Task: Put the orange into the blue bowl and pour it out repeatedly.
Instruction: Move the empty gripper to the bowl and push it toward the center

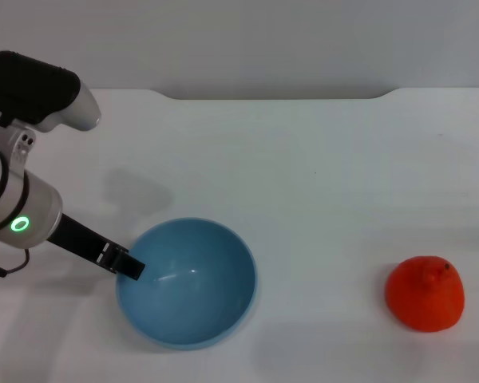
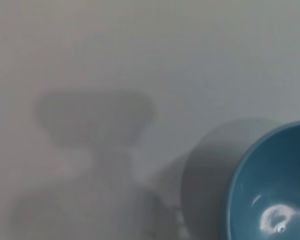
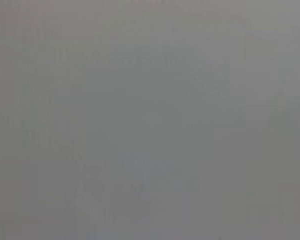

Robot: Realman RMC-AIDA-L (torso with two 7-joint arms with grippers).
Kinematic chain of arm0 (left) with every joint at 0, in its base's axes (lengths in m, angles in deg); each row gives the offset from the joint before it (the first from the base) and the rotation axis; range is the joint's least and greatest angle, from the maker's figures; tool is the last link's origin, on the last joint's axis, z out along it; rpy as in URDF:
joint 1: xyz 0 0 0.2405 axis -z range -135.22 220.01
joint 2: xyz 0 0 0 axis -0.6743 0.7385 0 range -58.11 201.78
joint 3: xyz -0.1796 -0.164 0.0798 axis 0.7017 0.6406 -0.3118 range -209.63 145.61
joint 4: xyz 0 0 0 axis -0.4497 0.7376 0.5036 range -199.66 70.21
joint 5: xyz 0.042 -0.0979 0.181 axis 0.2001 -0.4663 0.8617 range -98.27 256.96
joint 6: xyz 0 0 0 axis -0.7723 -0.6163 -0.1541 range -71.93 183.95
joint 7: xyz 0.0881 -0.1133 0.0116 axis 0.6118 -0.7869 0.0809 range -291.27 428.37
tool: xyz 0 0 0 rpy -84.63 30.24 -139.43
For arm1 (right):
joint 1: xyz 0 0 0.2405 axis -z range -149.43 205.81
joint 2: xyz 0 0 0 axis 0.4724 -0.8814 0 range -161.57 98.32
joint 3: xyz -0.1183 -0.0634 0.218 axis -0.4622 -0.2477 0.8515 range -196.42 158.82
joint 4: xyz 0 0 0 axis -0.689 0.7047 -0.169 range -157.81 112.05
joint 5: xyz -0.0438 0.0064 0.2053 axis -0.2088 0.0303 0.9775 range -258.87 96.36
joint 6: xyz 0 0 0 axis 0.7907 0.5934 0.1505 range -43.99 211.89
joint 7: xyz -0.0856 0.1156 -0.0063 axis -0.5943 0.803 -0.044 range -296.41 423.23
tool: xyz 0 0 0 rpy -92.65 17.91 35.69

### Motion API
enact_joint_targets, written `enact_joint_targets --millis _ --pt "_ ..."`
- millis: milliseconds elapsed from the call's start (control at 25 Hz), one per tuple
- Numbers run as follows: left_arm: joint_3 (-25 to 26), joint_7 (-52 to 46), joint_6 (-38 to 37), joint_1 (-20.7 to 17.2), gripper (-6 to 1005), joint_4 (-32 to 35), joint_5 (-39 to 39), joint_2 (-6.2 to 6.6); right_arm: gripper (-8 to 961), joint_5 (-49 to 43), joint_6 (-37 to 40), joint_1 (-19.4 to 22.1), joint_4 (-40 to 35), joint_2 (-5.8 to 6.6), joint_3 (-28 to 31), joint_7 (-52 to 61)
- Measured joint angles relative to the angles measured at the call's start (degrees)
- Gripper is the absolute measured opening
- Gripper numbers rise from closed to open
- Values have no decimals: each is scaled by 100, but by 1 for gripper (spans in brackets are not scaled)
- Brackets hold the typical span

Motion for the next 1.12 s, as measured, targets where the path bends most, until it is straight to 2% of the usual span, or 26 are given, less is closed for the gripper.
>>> enact_joint_targets --millis 520,880,1120 --pt "-227 4 329 8 678 -571 -95 -16 610 24 4 -9 -18 13 9 0" --pt "-435 5 500 18 668 -732 -277 -26 612 24 42 -31 -53 11 3 0" --pt "-406 5 553 21 642 -901 -642 -10 611 24 116 -61 -66 9 -5 0"
